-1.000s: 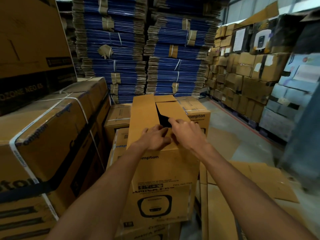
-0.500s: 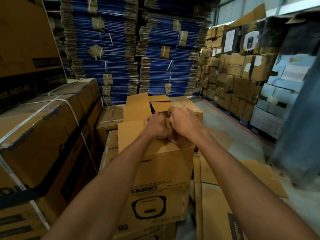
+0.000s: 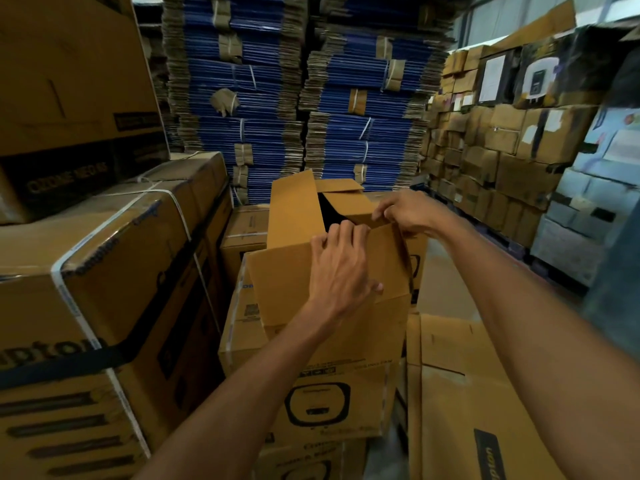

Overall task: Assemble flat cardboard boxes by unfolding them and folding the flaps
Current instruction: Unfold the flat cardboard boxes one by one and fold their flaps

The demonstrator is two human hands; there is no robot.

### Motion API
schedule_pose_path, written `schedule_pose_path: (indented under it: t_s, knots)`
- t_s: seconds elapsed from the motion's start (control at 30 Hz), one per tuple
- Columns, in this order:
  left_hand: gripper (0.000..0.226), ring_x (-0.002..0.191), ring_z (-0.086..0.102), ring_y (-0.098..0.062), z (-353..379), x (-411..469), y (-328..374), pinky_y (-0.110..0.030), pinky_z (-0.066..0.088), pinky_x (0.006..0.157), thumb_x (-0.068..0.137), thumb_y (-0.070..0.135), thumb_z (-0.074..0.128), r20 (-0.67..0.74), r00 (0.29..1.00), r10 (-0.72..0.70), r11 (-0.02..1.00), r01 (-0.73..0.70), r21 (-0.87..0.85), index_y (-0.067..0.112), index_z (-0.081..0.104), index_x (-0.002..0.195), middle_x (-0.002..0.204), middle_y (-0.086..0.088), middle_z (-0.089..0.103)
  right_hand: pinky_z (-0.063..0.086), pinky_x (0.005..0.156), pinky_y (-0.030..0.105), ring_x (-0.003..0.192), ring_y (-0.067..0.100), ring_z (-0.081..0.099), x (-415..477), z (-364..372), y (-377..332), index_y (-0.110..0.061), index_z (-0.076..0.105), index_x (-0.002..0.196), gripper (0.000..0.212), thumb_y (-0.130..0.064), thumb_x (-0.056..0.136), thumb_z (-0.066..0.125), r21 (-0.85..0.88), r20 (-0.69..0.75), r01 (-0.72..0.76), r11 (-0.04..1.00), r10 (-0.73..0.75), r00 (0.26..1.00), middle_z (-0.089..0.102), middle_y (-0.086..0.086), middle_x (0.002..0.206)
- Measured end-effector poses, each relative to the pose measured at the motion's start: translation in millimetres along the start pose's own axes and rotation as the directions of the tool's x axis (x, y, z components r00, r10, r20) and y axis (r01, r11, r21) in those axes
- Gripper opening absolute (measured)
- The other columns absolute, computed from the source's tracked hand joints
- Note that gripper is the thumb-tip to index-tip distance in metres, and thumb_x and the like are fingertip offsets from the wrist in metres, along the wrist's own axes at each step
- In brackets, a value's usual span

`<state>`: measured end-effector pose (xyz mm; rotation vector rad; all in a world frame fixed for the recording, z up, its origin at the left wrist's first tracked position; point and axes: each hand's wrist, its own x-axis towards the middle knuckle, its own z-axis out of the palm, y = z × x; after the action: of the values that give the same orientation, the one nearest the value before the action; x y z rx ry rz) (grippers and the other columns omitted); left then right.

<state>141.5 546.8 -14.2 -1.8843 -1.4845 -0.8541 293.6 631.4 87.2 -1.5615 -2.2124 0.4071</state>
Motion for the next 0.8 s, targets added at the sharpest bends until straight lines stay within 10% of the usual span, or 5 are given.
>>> schedule_pose_path:
  t_s: [0.2, 0.4, 0.57, 0.7, 0.8]
  knots:
    - [0.032, 0.088, 0.052, -0.022, -23, -12, 30, -0.039, 0.043, 0.076, 0.082, 0.020, 0.068, -0.173, 0.955, 0.241, 0.966, -0.220, 0.133, 0.014, 0.063, 0.113, 0.098, -0.006, 0.061, 0.046, 0.056, 0.027, 0.075, 0.021, 0.065, 4, 20, 1, -0.020, 0.068, 0.097, 0.016, -0.008, 0.095, 0.057, -0.015, 0.233, -0.064, 0.998, 0.065, 0.970, 0.067, 0.004, 0.091]
    - [0.032, 0.090, 0.067, -0.025, -53, -13, 19, -0.039, 0.055, 0.073, 0.099, 0.032, 0.060, 0.275, 0.959, 0.073, 0.981, -0.119, 0.152, 0.014, 0.061, 0.125, 0.107, -0.008, 0.071, 0.048, 0.093, 0.040, 0.104, 0.019, 0.060, -6, 45, -2, -0.028, 0.075, 0.101, 0.019, -0.019, 0.096, 0.059, -0.015, 0.390, 0.056, 0.998, -0.045, 0.920, 0.070, -0.001, 0.112]
    - [0.072, 0.071, 0.053, -0.009, -95, 0, 3, -0.028, 0.045, 0.071, 0.094, 0.075, 0.028, 0.709, 0.700, 0.079, 0.944, 0.177, -0.280, 0.020, 0.063, 0.123, 0.086, 0.005, 0.057, 0.047, 0.103, 0.046, 0.116, 0.023, 0.058, -23, 59, 0, -0.039, 0.062, 0.114, 0.019, -0.039, 0.096, 0.060, -0.016, 0.537, 0.167, 0.986, -0.132, 0.833, 0.062, -0.008, 0.123]
    - [0.040, 0.080, 0.057, -0.009, -74, 11, -30, -0.026, 0.040, 0.065, 0.104, 0.053, 0.044, 0.680, 0.733, -0.025, 0.898, 0.315, -0.306, 0.020, 0.068, 0.108, 0.098, 0.001, 0.067, 0.042, 0.103, 0.039, 0.132, 0.022, 0.049, -39, 74, 15, -0.041, 0.049, 0.139, 0.074, -0.078, 0.077, 0.062, 0.000, 0.456, 0.135, 0.991, -0.120, 0.882, 0.051, -0.008, 0.144]
    - [0.035, 0.114, 0.055, -0.024, -37, 10, -57, -0.035, 0.044, 0.093, 0.103, 0.039, 0.053, 0.738, 0.675, 0.007, 0.967, 0.183, -0.176, 0.019, 0.059, 0.132, 0.136, -0.006, 0.057, 0.034, 0.111, 0.044, 0.144, 0.022, 0.035, -48, 88, 20, -0.046, 0.029, 0.152, 0.098, -0.083, 0.069, 0.066, -0.096, 0.411, 0.165, 0.982, -0.112, 0.905, 0.032, -0.009, 0.161]
